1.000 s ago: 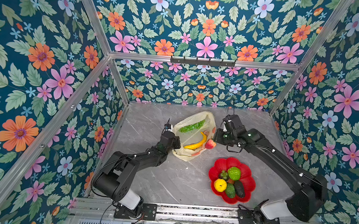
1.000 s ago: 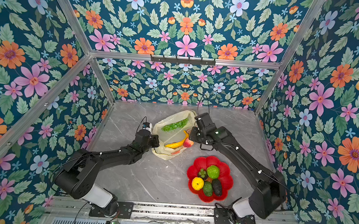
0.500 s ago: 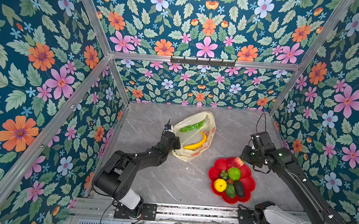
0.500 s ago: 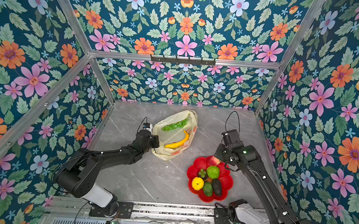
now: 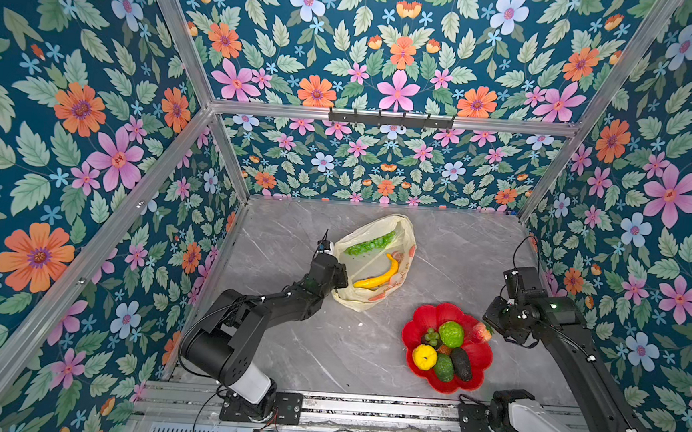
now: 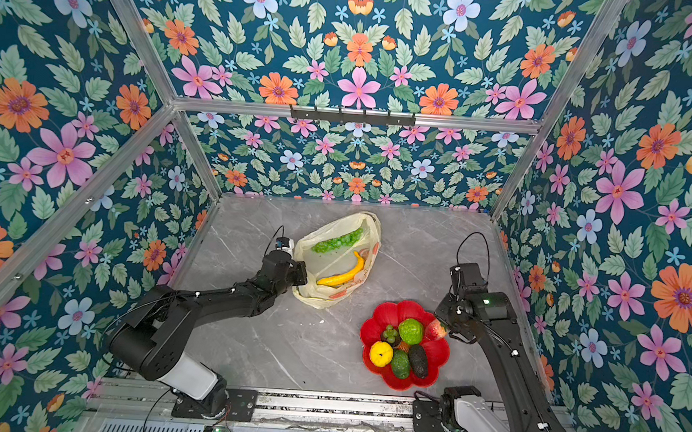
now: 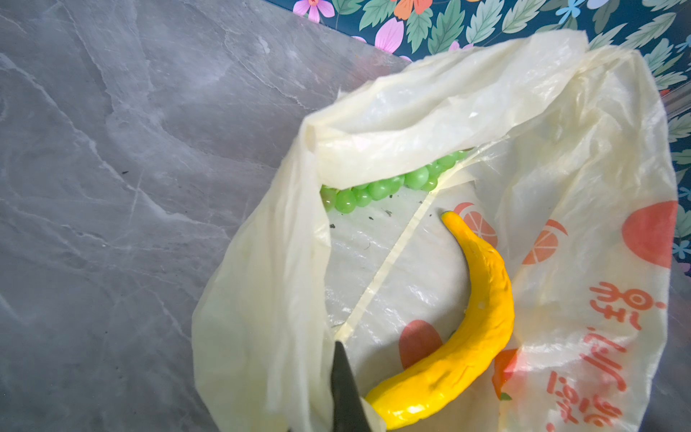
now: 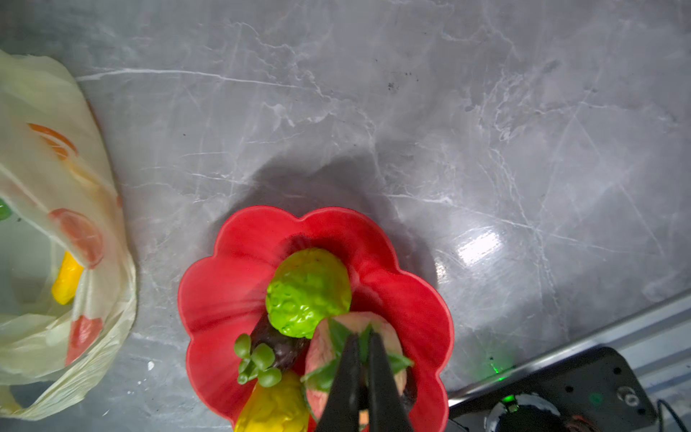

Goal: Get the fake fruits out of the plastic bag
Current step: 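Lower the strawberry into the red plate and open the right gripper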

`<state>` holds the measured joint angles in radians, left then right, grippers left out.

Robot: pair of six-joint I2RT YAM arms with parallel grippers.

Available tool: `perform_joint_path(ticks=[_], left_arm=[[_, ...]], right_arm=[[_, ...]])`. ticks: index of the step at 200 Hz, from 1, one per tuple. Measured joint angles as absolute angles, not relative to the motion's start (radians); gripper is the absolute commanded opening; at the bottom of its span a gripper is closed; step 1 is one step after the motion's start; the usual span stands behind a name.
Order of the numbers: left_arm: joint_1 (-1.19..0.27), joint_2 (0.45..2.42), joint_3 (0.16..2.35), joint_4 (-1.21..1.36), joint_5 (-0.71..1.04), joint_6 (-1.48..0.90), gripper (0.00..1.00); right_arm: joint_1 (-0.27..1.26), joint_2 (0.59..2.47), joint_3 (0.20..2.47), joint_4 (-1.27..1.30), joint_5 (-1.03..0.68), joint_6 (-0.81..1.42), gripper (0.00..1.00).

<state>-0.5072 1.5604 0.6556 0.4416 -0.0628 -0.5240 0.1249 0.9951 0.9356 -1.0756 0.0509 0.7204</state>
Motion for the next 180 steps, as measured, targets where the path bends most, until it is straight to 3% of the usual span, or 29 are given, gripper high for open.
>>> perform_joint_path(ticks=[180], left_arm=[[-0.507,1.565,0.657,0.442,-0.067,-0.524,0.01]], right_arm=[[0.172,0.958,0.678,-0.836,0.071,0.810,0.00]])
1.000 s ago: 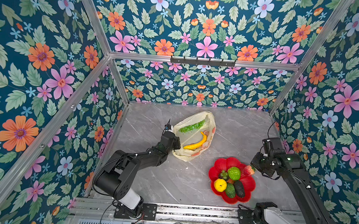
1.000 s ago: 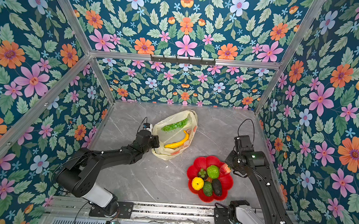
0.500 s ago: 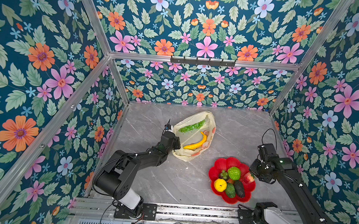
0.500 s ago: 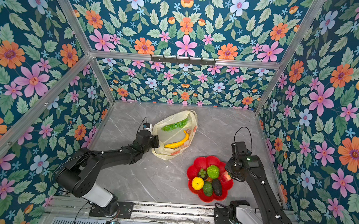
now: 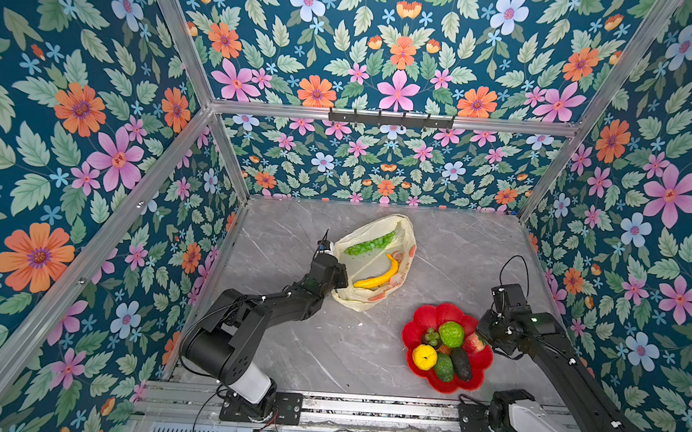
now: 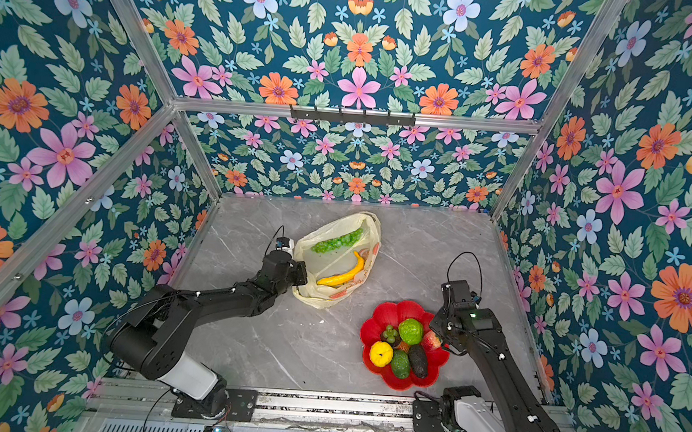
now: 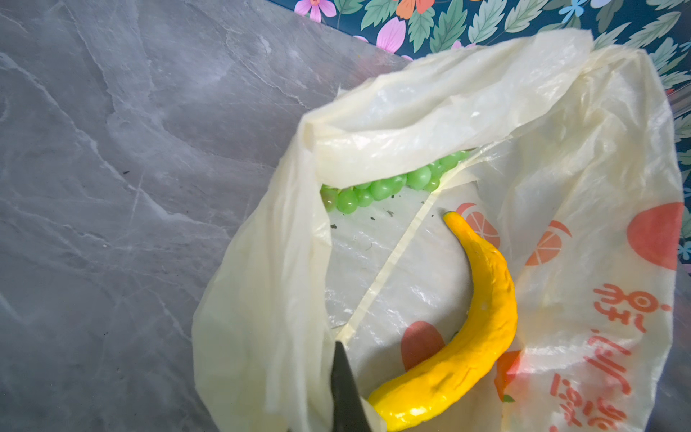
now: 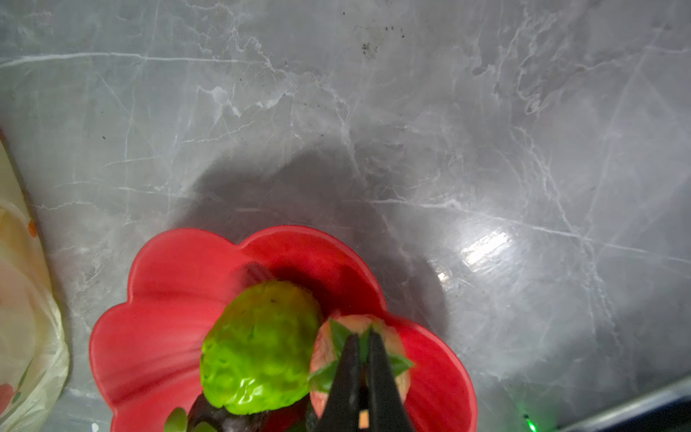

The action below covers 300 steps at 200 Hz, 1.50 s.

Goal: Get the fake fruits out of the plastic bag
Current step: 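Lower the strawberry into the red plate and open the right gripper, then move the right gripper back into the bag toward the yellow banana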

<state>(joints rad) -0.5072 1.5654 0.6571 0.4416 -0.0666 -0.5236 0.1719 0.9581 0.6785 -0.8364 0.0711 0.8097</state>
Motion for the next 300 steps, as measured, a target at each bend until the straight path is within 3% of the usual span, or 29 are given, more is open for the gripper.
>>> perform_joint_path(ticks=[58,145,207,257,300], left_arm=[[-0.507,1.565,0.657,0.442,-0.066,-0.524,0.01],[-0.507,1.565,0.657,0.442,-0.066,-0.524,0.01],[-0.518,1.565,0.673,0.427,-0.075,-0.519,0.02],[-0.553,1.565,0.687,0.411,-0.105,-0.495,0.01],[-0.562,1.556,0.687,0.402,-0.126,-0.481,0.02]], right_arm=[[0.226,0.994,0.663,-0.795,0.089,0.853,0.00],[0.232,0.973,0.684,-0.795,0.107,0.860,0.37],[0.313,0.969,0.818,-0.841,0.141,0.813,0.50],[0.534,1.240,1.139,-0.854,0.208,0.712,0.51],[0.617,1.550,1.399,-0.818,0.183,0.643,0.51]])
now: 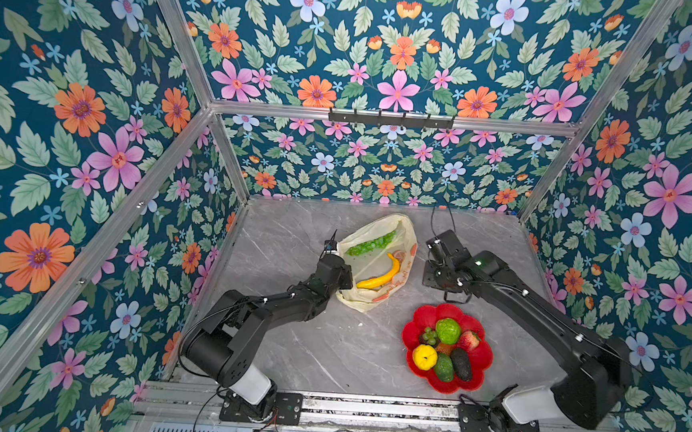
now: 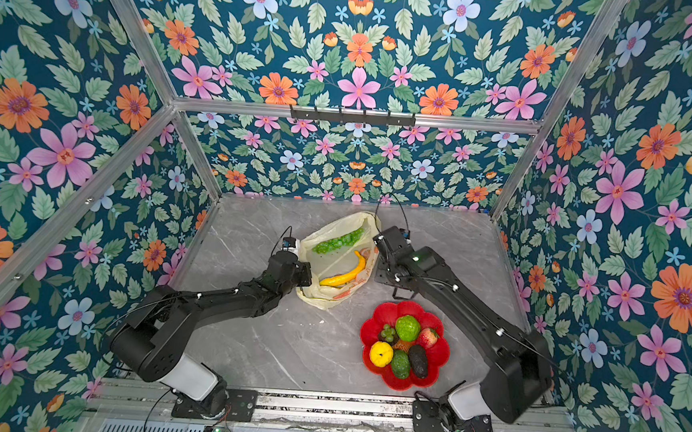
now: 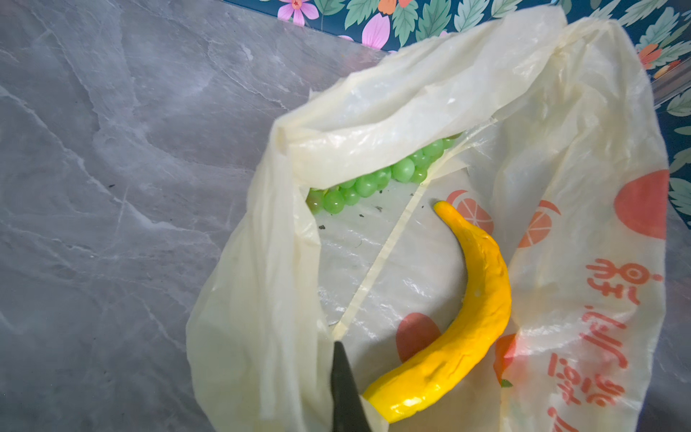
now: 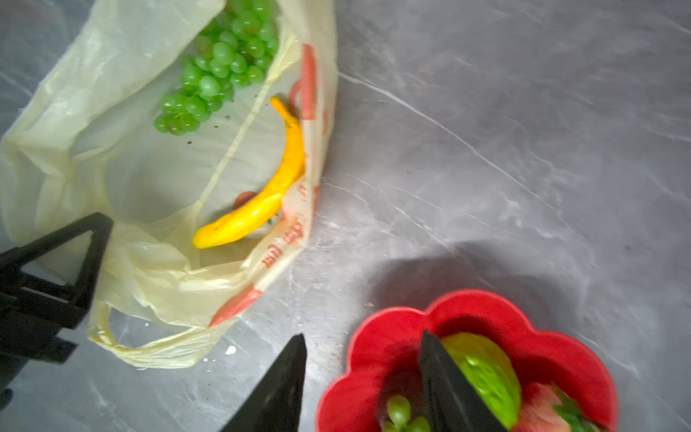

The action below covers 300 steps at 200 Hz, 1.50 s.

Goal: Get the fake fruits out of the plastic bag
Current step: 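Move the right gripper back into the bag toward the yellow banana, then grasp the yellow banana by its stem end with the right gripper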

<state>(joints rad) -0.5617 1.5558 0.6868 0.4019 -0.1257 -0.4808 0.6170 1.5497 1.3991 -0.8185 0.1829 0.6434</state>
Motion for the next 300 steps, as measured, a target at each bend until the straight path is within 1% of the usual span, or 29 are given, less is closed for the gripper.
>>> perform_joint_path(ticks=[47,83,111,158,206,278,293,300], left_arm=[[-0.564,1.551,0.687,0.396,-0.133,-0.470,0.02],[-0.565,1.550,0.687,0.395,-0.132,-0.469,0.02],[-0.566,1.550,0.687,0.395,-0.131,-0.469,0.02],[-0.570,1.553,0.687,0.395,-0.128,-0.470,0.02],[-0.571,1.556,0.687,0.395,-0.125,-0.470,0.02],[-0.572,1.559,0.687,0.395,-0.125,-0.470,0.02],[-0.572,1.559,0.687,0.395,-0.125,-0.470,0.02],[-0.572,1.559,0.687,0.395,-0.125,-0.470,0.02]], right_arm=[[0.628,1.914,1.727,-0.844,0.114,0.595,0.51],[0.627,2.126,1.948,-0.906,0.107,0.580,0.51],[0.603,2.249,2.054,-0.963,0.107,0.581,0.51],[0.579,2.348,2.136,-1.005,0.093,0.581,0.51],[0.549,2.405,2.161,-1.017,0.082,0.593,0.51],[0.549,2.496,2.239,-1.040,0.059,0.597,0.51],[0.549,2.507,2.257,-1.050,0.060,0.599,0.49],[0.549,2.511,2.263,-1.052,0.060,0.599,0.46]])
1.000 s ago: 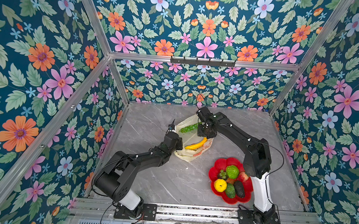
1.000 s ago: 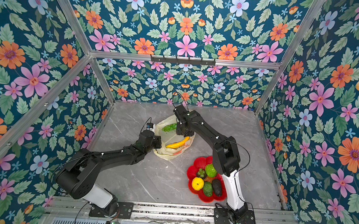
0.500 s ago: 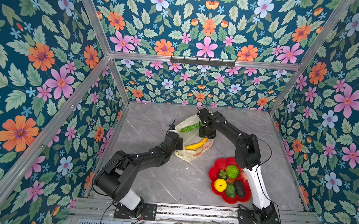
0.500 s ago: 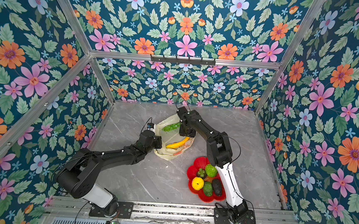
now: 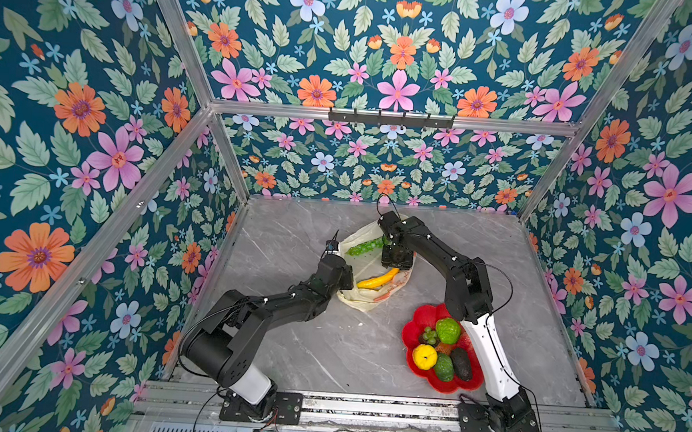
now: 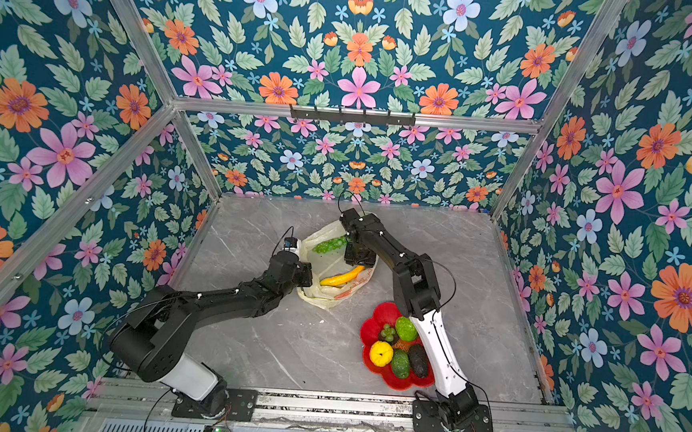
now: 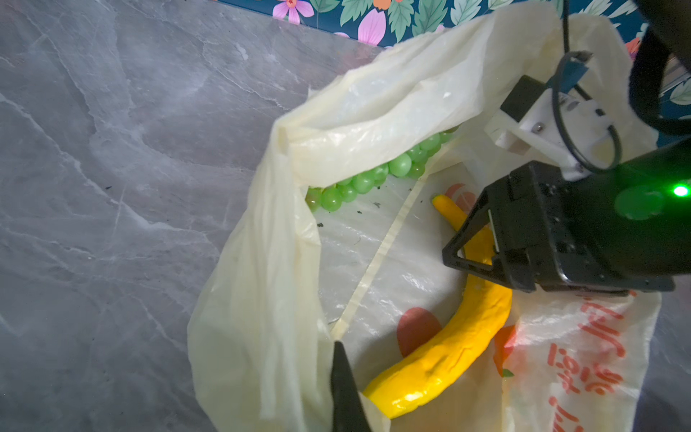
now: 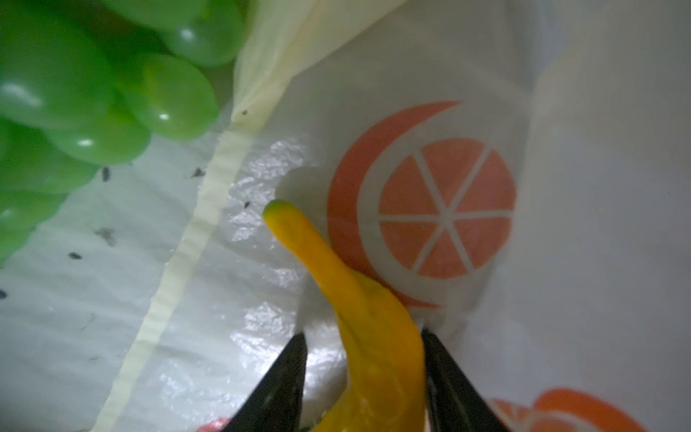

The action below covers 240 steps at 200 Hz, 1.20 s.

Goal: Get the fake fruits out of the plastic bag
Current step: 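Grasp the yellow banana by its stem end with the right gripper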

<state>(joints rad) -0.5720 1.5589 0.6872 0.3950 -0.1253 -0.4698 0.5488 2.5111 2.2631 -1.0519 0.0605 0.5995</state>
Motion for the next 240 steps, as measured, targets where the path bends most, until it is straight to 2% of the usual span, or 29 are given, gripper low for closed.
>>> perform_joint_path(ticks=[22,54,106,240], left_arm=[[-0.572,1.559,0.690,0.395,-0.125,-0.470,0.02],[-0.572,1.559,0.690,0.394,-0.126,-0.470,0.02],[-0.572,1.559,0.690,0.394,-0.126,-0.470,0.02],[-0.572,1.557,0.690,0.392,-0.133,-0.469,0.01]], right_arm=[[0.549,2.516,2.273,-1.057,0.060,0.599,0.35],[0.548,2.510,2.266,-1.052,0.057,0.600,0.30],[0.550,2.465,2.237,-1.041,0.052,0.601,0.27],[0.557,2.288,2.150,-1.028,0.071,0.591,0.27]])
